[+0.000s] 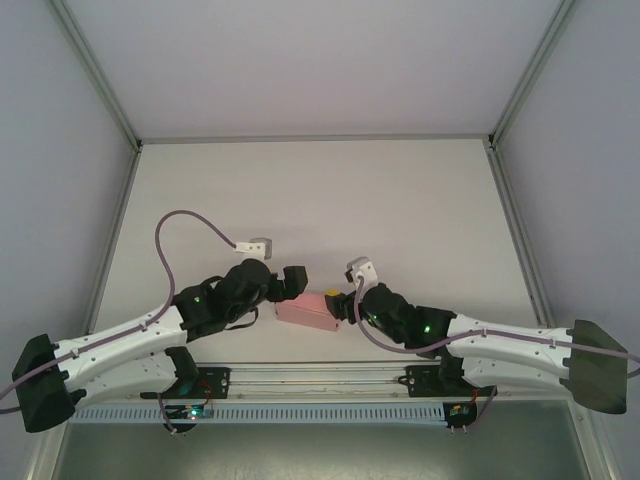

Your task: Assemble paper box

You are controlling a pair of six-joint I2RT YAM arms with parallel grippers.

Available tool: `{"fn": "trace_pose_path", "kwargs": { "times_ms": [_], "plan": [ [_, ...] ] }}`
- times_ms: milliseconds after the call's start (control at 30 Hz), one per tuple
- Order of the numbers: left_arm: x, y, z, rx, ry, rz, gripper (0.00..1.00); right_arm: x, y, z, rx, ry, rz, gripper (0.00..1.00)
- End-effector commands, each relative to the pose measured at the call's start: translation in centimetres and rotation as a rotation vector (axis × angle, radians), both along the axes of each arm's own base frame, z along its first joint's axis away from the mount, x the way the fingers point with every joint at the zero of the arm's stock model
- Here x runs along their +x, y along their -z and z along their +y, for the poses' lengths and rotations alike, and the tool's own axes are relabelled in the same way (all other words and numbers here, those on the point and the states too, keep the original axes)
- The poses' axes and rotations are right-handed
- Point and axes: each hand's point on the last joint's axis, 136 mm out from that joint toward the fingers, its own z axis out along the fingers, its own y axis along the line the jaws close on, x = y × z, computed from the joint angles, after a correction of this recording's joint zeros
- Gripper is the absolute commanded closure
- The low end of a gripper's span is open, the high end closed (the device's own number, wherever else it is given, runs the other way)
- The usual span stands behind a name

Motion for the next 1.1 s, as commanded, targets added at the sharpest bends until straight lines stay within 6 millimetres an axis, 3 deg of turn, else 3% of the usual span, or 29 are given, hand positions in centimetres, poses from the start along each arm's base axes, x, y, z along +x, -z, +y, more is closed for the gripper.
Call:
{"fn": "trace_pose_path", "kwargs": {
  "times_ms": [0, 167, 233, 467, 633, 867, 1000, 1067],
  "plan": [
    [-1.1, 2.7, 3.9, 0.112, -0.089, 0.130, 0.01, -0.3, -0.7, 0.8, 0.021, -0.079, 0.036, 0.29],
    [-3.4, 6.5, 3.4, -0.183, -0.022, 0.356, 0.00, -1.1, 1.1, 0.7, 0.039, -0.128, 0.129, 0.31],
    [-3.6, 7.2, 3.0, -0.306, -0.002, 0.418, 0.05, -1.3, 1.8, 0.6, 0.046, -0.134, 0.162, 0.32],
    [-3.4, 5.8, 1.7, -0.397, 0.105, 0.404, 0.11, -1.4, 3.5, 0.2, 0.068, -0.111, 0.214, 0.33],
    [-2.9, 5.4, 2.5, -0.372, 0.059, 0.386, 0.09, -1.6, 4.6, -0.1, 0.051, -0.103, 0.240, 0.34],
    [-3.1, 3.2, 0.9, -0.481, 0.156, 0.353, 0.07, -1.8, 5.8, -0.5, 0.028, -0.100, 0.258, 0.34],
    [-3.9, 5.0, 0.9, -0.486, 0.153, 0.408, 0.30, -1.9, 6.4, -0.7, 0.024, -0.094, 0.268, 0.35],
    [-4.1, 5.3, 0.9, -0.507, 0.150, 0.416, 0.32, -1.8, 6.3, -0.7, 0.030, -0.087, 0.266, 0.35]
  ]
}}
